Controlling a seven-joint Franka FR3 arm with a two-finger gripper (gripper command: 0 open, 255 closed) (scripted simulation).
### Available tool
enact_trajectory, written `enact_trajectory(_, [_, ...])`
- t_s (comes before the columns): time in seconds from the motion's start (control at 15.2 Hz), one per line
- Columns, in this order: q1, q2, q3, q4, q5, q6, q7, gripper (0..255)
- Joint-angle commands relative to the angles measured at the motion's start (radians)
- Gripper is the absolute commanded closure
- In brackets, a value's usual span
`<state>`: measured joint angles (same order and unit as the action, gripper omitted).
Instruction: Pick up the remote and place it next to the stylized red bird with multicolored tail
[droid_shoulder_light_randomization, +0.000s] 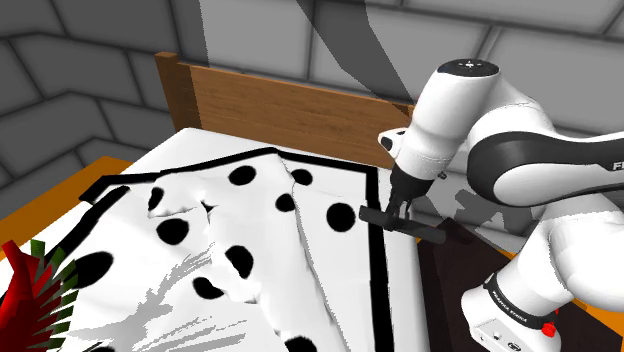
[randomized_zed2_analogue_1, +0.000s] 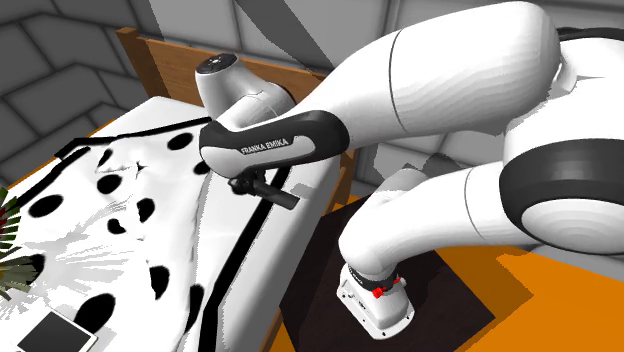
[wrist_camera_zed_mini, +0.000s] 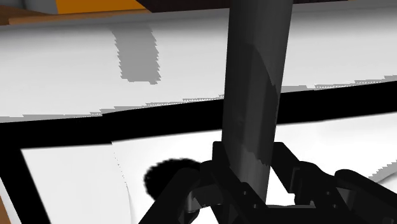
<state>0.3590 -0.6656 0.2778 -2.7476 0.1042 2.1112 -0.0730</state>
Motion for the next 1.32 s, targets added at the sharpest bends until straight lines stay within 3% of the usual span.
enact_trajectory(0.0, [0.000, -0.013, -0.005, 0.020, -0.002, -0.034, -0.003, 255])
enact_trajectory(1.25, [-0.010, -0.068, -0.043, 0.243, -0.026, -0.310, -0.019, 255])
